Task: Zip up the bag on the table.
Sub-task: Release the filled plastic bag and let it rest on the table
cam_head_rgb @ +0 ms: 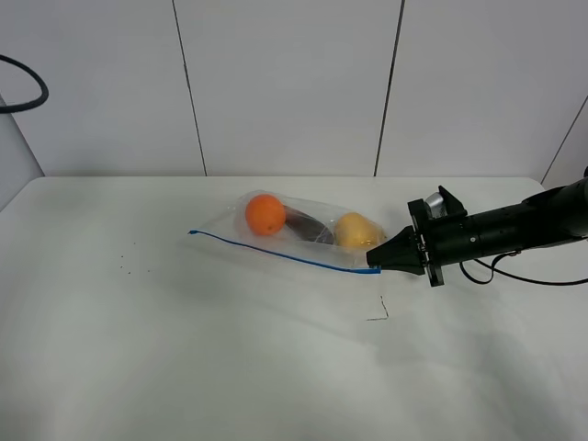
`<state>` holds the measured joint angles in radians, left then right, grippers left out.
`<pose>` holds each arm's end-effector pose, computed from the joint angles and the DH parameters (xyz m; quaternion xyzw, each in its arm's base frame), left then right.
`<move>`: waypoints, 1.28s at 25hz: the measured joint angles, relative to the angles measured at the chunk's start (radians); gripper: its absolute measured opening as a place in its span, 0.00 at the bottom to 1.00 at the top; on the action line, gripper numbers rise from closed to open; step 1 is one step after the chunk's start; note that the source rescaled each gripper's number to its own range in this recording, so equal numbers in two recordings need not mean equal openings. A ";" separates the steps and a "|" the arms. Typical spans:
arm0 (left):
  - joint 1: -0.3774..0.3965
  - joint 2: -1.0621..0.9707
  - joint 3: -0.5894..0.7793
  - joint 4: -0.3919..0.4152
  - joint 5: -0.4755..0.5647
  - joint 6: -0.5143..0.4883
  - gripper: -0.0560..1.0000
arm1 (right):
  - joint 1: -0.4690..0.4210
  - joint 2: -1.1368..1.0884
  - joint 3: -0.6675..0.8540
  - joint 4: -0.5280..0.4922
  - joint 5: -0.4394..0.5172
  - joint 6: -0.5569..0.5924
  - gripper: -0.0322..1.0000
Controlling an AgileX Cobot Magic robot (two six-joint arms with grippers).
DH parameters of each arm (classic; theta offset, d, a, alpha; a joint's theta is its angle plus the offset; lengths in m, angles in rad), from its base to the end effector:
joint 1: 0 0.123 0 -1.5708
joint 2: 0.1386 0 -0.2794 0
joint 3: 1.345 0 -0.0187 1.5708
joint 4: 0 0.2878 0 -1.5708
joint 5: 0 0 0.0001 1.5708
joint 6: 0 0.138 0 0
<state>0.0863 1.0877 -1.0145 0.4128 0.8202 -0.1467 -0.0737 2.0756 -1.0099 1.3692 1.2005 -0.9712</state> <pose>0.2839 0.0652 0.3175 -0.0323 0.9105 0.1801 0.3707 0.3586 0.0999 0.0625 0.0351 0.8373 0.5438 0.0455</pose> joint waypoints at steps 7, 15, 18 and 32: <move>0.000 -0.256 0.138 -0.107 0.008 -0.003 0.89 | 0.000 0.000 0.000 0.000 0.000 0.000 0.03; 0.000 -0.528 0.231 -0.148 0.044 -0.003 0.89 | 0.000 0.000 0.000 0.000 0.000 0.000 0.03; 0.000 -0.590 0.234 -0.175 0.073 0.016 0.89 | 0.000 0.000 0.000 0.000 0.000 0.000 0.03; 0.000 -0.870 0.381 -0.387 0.142 0.205 0.89 | 0.000 0.000 0.000 0.000 0.000 0.000 0.03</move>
<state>0.0863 0.2175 -0.6335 0.0261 0.9624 0.0587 -0.0737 2.0756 -1.0099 1.3692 1.2005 -0.9712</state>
